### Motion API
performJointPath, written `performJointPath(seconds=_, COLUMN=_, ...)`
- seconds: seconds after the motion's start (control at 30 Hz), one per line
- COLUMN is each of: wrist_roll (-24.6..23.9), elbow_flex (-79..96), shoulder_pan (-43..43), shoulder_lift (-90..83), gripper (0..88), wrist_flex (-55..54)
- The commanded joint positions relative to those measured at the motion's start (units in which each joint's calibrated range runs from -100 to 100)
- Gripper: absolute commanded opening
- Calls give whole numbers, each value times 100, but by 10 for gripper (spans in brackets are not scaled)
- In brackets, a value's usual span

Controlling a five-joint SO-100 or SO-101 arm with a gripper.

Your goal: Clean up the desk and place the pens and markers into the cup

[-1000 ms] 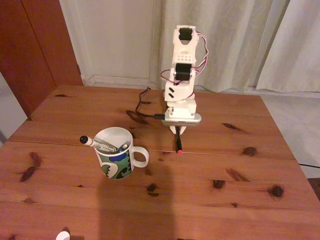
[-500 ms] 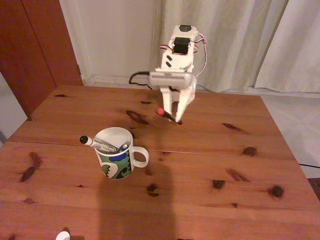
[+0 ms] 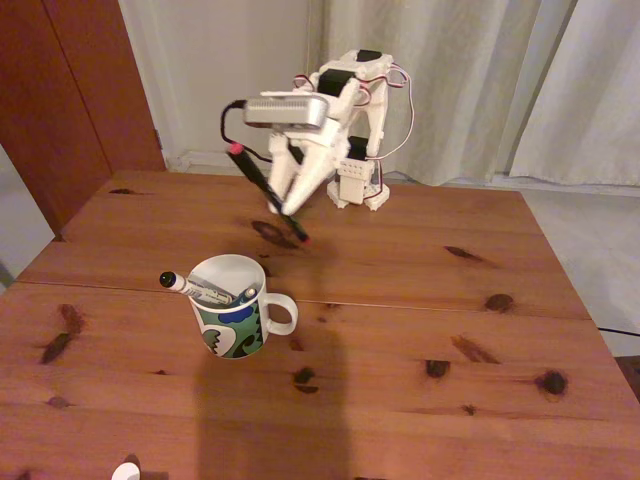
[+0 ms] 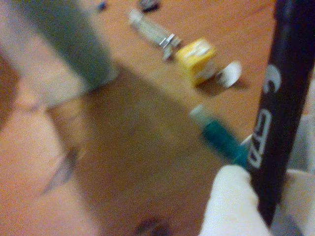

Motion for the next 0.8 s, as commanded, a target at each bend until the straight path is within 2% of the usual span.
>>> performJointPath(seconds=0.0, wrist_roll=4, elbow_flex=-316, shoulder_pan=302, shoulder_lift=117, gripper=9, wrist_flex=-530)
performJointPath(seconds=0.2, wrist_roll=-27, elbow_flex=-568, shoulder_pan=680, shoulder_lift=779, gripper=9, wrist_flex=-1193)
performJointPath(seconds=0.77, wrist_roll=4, elbow_flex=-1939, shoulder_pan=680, shoulder_lift=2732, gripper=9, wrist_flex=-1236)
